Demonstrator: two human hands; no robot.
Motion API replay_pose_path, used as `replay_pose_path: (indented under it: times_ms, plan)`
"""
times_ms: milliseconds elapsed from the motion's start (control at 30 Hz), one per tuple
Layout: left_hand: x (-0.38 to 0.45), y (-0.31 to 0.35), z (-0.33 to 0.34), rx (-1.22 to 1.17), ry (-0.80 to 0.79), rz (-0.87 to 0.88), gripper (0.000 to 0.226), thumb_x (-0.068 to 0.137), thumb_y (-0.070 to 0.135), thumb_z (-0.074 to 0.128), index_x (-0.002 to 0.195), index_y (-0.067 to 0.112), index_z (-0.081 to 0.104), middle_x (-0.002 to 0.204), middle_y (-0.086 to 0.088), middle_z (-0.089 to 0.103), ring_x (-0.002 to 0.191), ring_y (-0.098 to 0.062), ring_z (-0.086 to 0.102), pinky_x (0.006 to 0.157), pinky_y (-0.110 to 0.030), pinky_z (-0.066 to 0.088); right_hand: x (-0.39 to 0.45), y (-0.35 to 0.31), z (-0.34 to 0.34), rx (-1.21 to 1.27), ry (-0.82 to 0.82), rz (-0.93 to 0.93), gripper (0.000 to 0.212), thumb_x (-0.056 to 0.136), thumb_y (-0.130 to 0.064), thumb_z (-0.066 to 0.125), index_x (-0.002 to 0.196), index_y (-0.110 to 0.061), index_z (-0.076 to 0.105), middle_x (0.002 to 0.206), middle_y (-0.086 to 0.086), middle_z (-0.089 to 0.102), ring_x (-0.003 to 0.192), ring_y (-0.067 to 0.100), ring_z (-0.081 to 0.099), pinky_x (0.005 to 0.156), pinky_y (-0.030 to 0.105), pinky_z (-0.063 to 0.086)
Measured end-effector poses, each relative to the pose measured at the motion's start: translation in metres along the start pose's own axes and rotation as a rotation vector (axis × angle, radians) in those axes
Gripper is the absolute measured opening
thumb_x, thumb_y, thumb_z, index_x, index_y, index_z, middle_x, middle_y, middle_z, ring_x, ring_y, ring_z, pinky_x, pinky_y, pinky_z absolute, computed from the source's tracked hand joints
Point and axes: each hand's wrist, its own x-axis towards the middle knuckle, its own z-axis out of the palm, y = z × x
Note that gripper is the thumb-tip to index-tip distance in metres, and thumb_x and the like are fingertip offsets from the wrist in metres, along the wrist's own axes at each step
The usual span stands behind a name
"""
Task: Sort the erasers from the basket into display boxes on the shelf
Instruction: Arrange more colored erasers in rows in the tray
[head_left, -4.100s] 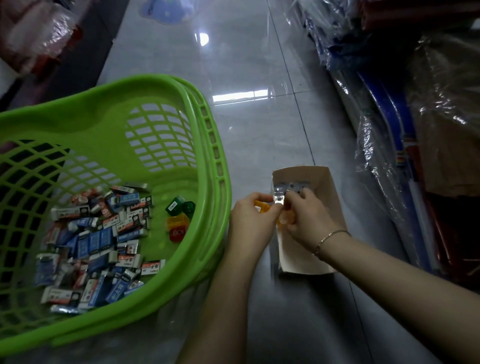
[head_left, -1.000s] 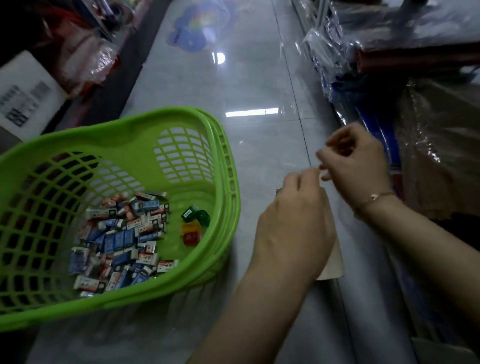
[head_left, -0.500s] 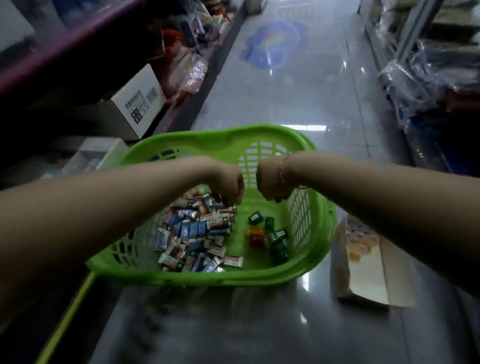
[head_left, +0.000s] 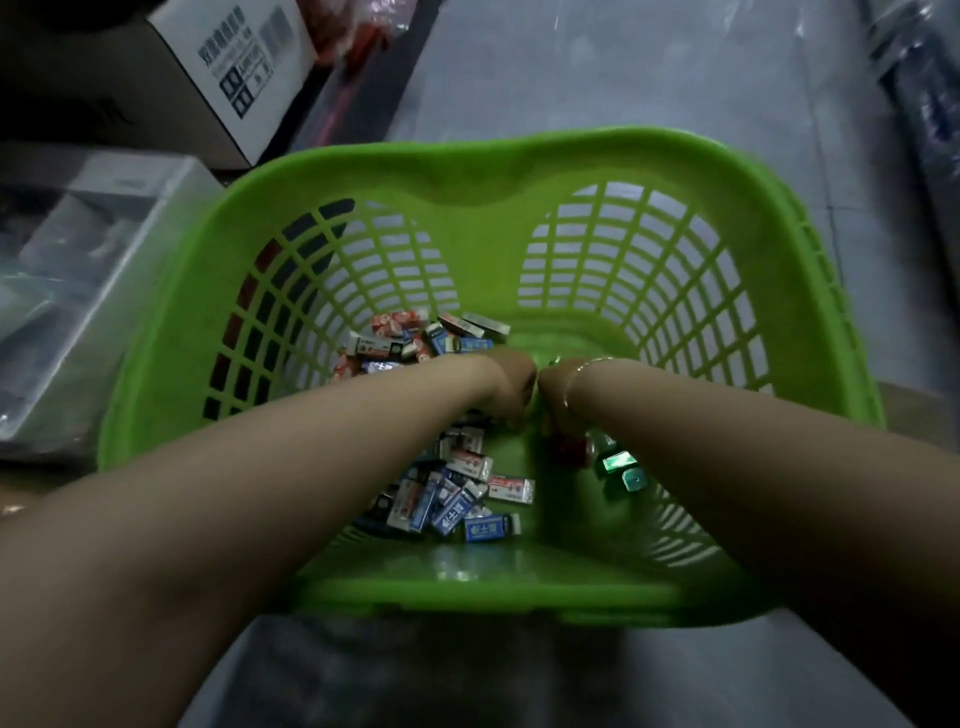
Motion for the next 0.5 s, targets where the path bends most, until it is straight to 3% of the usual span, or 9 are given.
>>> replay_pose_path:
  times_ms: [67, 167, 267, 333, 400, 500]
  plan:
    - [0.005, -0.004, 0.000, -0.003, -0.002, 0.012, 0.027, 0.083, 0.022, 0.070, 0.105, 0.008, 0.066, 0.107, -0.011, 0.066, 0.097, -0.026, 0.061, 0.074, -0.029, 0.045, 0.004, 0.001, 0.001, -0.071, 0.017, -0.017, 0.039, 0.086, -0.025, 0.062, 0.123, -0.013, 0.057, 0.115, 0.010, 0.060, 0.107, 0.028, 0.057, 0.083, 0.030, 0.043]
    - [0.011, -0.011, 0.002, -0.074, 0.026, 0.012, 0.015, 0.083, 0.019, 0.067, 0.096, 0.012, 0.063, 0.104, -0.010, 0.067, 0.090, -0.024, 0.060, 0.073, -0.027, 0.045, 0.002, 0.006, -0.013, -0.179, -0.001, -0.003, 0.015, 0.084, -0.027, 0.061, 0.076, -0.015, 0.062, 0.070, -0.001, 0.057, 0.077, 0.023, 0.057, 0.072, 0.029, 0.047]
    - [0.010, -0.012, 0.004, -0.166, 0.125, 0.028, 0.030, 0.080, 0.019, 0.069, 0.107, 0.017, 0.057, 0.112, -0.006, 0.062, 0.089, -0.020, 0.056, 0.078, -0.029, 0.047, -0.012, 0.012, -0.037, -0.227, -0.018, 0.065, 0.031, 0.084, -0.030, 0.060, 0.057, -0.017, 0.052, 0.042, -0.003, 0.053, 0.042, 0.013, 0.054, 0.041, 0.016, 0.044]
    - [0.010, -0.009, 0.008, -0.218, 0.209, 0.079, 0.057, 0.078, 0.032, 0.072, 0.128, 0.022, 0.047, 0.129, -0.002, 0.054, 0.105, -0.022, 0.056, 0.091, -0.034, 0.048, -0.025, 0.016, -0.051, -0.099, 0.128, 0.034, 0.034, 0.087, -0.036, 0.058, 0.062, -0.013, 0.051, 0.048, 0.000, 0.053, 0.031, 0.011, 0.047, 0.029, 0.012, 0.034]
    - [0.010, -0.002, 0.012, -0.215, 0.267, 0.123, 0.081, 0.077, 0.051, 0.069, 0.144, 0.027, 0.030, 0.148, -0.001, 0.037, 0.127, -0.025, 0.046, 0.106, -0.037, 0.039, -0.042, 0.022, -0.064, 0.099, 0.301, -0.003, 0.031, 0.089, -0.038, 0.055, 0.075, -0.009, 0.052, 0.066, 0.002, 0.053, 0.040, 0.014, 0.053, 0.038, 0.015, 0.039]
    - [0.017, 0.016, 0.017, -0.080, 0.247, 0.161, 0.100, 0.071, 0.072, 0.061, 0.149, 0.037, 0.010, 0.159, -0.002, 0.010, 0.143, -0.026, 0.021, 0.114, -0.040, 0.024, -0.072, 0.031, -0.075, 0.272, 0.452, -0.070, 0.027, 0.087, -0.035, 0.055, 0.094, -0.009, 0.054, 0.072, 0.002, 0.059, 0.051, 0.016, 0.061, 0.057, 0.023, 0.051]
